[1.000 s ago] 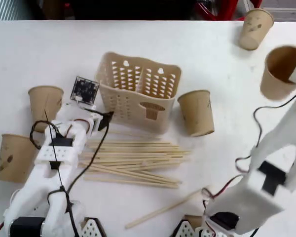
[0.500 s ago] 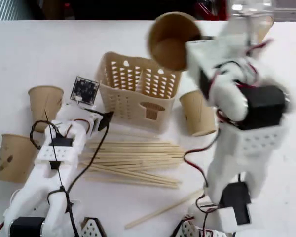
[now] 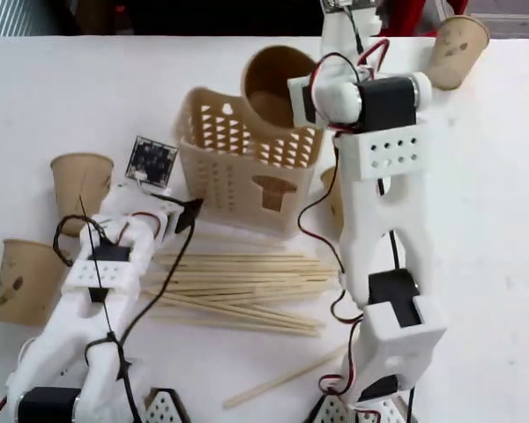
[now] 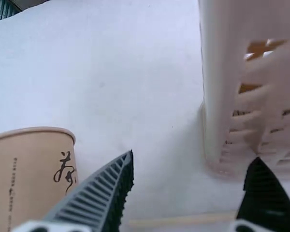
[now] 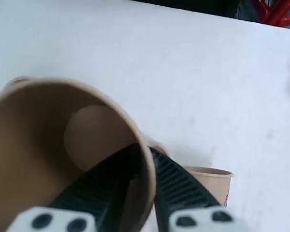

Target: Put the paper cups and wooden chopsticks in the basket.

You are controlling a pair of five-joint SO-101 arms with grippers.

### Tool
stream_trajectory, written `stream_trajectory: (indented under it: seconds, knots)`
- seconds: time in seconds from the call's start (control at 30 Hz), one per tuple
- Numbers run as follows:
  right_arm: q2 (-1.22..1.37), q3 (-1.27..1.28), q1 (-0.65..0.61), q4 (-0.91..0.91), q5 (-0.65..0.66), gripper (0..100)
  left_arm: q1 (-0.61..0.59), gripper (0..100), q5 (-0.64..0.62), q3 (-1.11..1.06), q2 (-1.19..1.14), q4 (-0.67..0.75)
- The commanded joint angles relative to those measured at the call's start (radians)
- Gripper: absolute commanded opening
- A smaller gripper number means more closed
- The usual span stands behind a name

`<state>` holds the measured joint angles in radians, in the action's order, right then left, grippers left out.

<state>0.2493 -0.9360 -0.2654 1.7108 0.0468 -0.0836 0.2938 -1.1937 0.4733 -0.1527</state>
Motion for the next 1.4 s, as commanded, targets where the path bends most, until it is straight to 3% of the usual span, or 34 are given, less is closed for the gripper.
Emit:
stream_trajectory:
  seconds: [0.0,0.3,0.63,0.97,1.37]
  knots:
    - [-0.005,-0.028,0.045,0.002,-0.005,5.8,-0.007,35,-0.006,0.008,0.004,0.021]
    - [-0.119,-0.021,0.058,0.008,-0.005,7.0,-0.007,35,-0.006,0.008,0.004,0.021]
    - [-0.136,0.21,0.056,0.008,0.003,7.2,-0.007,35,-0.006,0.008,0.004,0.021]
    - [-0.355,0.244,0.054,0.008,0.003,7.3,-0.007,35,-0.006,0.008,0.004,0.021]
    - [-0.282,0.327,0.012,-0.008,-0.002,7.4,-0.007,35,-0.006,0.008,0.004,0.021]
